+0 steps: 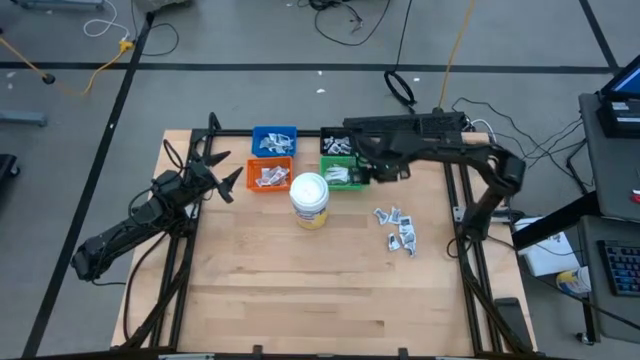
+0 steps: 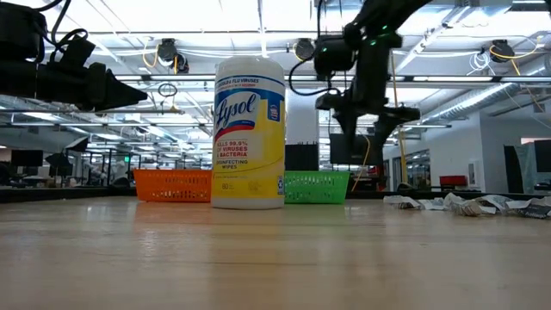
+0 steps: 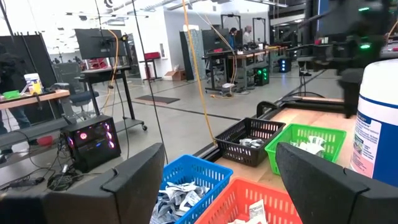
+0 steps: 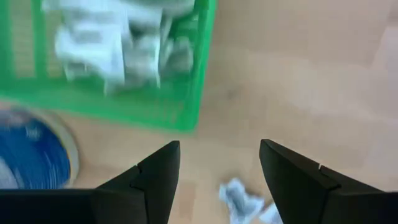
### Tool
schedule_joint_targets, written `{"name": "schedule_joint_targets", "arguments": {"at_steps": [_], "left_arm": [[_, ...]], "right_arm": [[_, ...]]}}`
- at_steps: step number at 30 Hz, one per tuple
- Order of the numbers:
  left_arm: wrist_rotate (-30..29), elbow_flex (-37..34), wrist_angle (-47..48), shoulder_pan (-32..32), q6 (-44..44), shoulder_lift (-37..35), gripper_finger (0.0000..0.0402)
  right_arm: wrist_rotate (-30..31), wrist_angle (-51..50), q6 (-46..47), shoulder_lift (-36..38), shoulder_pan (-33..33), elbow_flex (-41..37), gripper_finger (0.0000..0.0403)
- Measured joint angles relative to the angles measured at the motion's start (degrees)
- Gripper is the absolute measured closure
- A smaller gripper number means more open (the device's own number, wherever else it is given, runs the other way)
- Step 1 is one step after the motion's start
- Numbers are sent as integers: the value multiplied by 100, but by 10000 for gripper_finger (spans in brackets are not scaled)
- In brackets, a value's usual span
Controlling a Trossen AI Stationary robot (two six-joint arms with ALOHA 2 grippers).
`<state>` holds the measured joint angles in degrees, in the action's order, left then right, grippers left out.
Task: Pick & Place First Aid Supplies
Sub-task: Put the black towelette pack into the black bin
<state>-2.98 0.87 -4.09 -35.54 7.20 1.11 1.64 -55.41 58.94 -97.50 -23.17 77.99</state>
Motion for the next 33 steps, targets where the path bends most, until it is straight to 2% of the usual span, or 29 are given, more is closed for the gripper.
{"name": "schedule_joint_targets", "arguments": {"at_steps": [6, 12, 22, 27, 33], "left_arm": [[0, 1, 1, -1, 0, -1, 92], [0, 0, -1, -1, 0, -1, 91], [0, -1, 0, 0, 0, 1, 91], [0, -1, -1, -1, 0, 0, 91], [0, 0, 0, 1, 0, 0, 91]], "right_arm": [[-21, 492, 583, 431, 764, -885, 187], [-38, 1048, 937, 532, 1339, -1583, 187], [9, 1834, 955, 527, 1547, -2360, 195], [87, 1847, 934, 527, 1548, -2482, 252], [130, 1906, 758, 527, 1557, -2519, 374]]}}
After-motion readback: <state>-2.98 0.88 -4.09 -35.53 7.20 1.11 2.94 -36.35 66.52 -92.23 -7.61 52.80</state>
